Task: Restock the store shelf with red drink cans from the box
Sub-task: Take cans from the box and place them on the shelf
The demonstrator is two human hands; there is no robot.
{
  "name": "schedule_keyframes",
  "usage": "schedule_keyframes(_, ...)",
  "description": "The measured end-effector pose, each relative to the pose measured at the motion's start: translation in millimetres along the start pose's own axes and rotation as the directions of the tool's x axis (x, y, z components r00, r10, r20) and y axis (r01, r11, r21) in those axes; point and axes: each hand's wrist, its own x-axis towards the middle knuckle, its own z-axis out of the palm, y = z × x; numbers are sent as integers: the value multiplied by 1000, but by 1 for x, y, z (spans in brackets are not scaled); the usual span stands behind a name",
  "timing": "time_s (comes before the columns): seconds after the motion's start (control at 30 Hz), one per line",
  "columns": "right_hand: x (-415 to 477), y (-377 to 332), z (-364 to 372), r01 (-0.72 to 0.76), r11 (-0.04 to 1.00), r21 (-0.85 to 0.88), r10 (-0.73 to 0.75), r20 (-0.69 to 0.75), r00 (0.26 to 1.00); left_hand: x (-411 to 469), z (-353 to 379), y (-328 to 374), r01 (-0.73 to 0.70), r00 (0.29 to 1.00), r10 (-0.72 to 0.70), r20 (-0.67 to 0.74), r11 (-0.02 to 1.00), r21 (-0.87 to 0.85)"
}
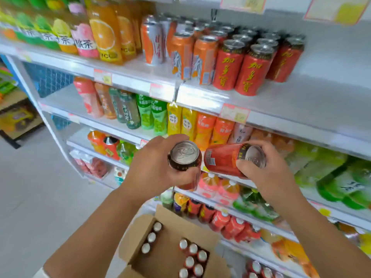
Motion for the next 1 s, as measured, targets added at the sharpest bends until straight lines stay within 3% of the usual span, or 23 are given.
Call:
schedule_keyframes(0.2,26,-34,-87,109,992,-66,-121,-218,968,58,8,76,-140,986,128,-104,983,-116)
schedule_keyframes(0.37,76,-50,-132,111,982,-156,-153,-290,945,103,29,113,-194,977,174,-123,964,-180)
schedule_keyframes(0.6,158,-56,-156,-23,940,-339,-38,-171,985,142,53,128,-158,978,132,-163,975,-160)
schedule_keyframes(0.77,192,-56,-158,-18,908,-419,-30,-106,994,153,63,127,-142,983,121,-139,978,-154)
schedule_keyframes(1.0,206,-35,-144,6,883,-469,-109,-194,975,154,66,127,-129,981,97,-166,973,-192)
